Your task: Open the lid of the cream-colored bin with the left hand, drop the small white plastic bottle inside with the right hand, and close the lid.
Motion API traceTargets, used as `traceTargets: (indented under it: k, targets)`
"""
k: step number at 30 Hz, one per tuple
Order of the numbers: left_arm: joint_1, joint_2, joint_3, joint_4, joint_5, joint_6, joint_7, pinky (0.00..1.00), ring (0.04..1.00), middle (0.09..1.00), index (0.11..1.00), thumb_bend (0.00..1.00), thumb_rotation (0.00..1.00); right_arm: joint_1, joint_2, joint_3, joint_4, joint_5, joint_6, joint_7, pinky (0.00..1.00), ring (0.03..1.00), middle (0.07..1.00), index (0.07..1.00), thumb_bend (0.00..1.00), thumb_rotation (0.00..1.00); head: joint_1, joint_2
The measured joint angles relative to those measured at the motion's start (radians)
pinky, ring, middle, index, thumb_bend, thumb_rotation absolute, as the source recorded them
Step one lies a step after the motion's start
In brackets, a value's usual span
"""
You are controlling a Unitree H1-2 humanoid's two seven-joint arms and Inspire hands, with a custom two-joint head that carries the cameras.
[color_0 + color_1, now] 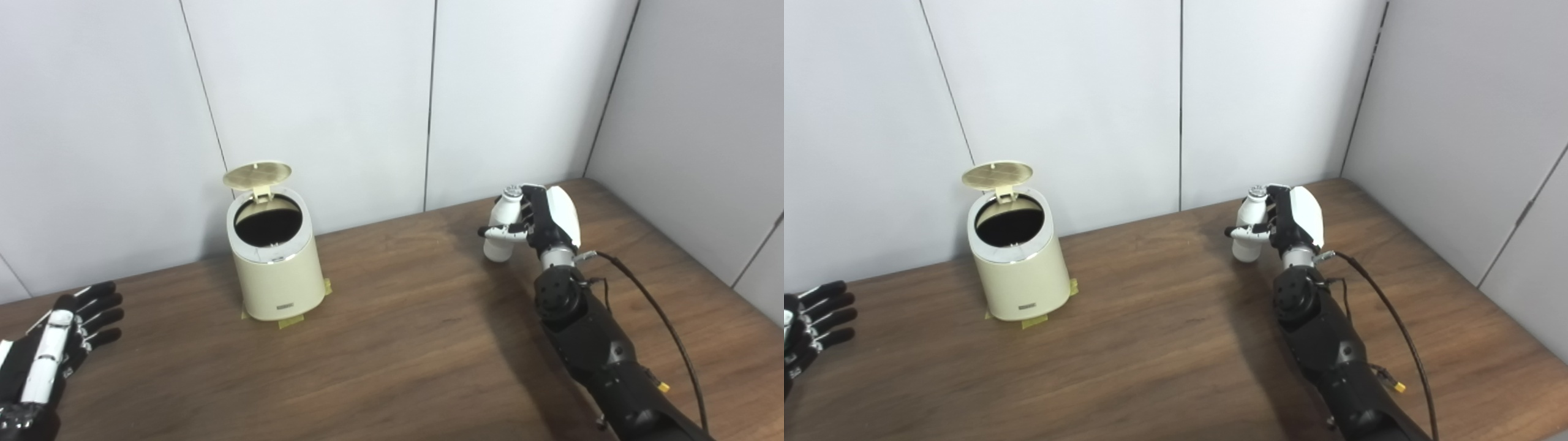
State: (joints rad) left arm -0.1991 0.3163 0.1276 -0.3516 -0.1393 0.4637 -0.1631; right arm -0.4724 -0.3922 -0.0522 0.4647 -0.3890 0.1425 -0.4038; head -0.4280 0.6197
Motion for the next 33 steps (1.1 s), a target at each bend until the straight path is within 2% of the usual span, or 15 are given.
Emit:
traceTargets:
  k: [9,22,27,31,33]
  targets:
    - [0.000,0.000,0.000,-0.012,0.002,0.000,0.000,0.82,0.832,0.837,0.851,0.43,0.90,0.020,0.000,0.001,-0.019,0.000,-0.018,0.000,0.38,0.401,0.510,0.509,0.52,0.00,-0.002,0.005]
    - [0.021,-0.005,-0.013,-0.018,0.028,0.000,0.000,0.83,0.840,0.839,0.862,0.39,0.94,0.060,0.004,0.018,-0.302,-0.075,0.001,0.026,0.41,0.423,0.513,0.489,0.52,0.00,0.023,0.002]
    - [0.041,-0.033,-0.012,-0.047,0.028,0.002,0.013,0.83,0.835,0.835,0.862,0.37,0.92,0.060,0.032,0.036,-0.400,-0.109,0.002,0.053,0.42,0.422,0.505,0.487,0.52,0.00,0.044,-0.003]
    - [0.059,-0.079,-0.002,-0.053,0.030,0.005,0.050,0.84,0.840,0.828,0.851,0.35,0.94,0.055,0.057,0.045,-0.449,-0.107,-0.007,0.077,0.37,0.394,0.508,0.511,0.52,0.00,0.072,-0.006]
    - [0.074,-0.102,0.005,-0.053,0.026,0.007,0.069,0.88,0.858,0.842,0.859,0.34,0.96,0.051,0.066,0.052,-0.483,-0.107,-0.004,0.104,0.40,0.404,0.508,0.506,0.52,0.00,0.097,-0.008]
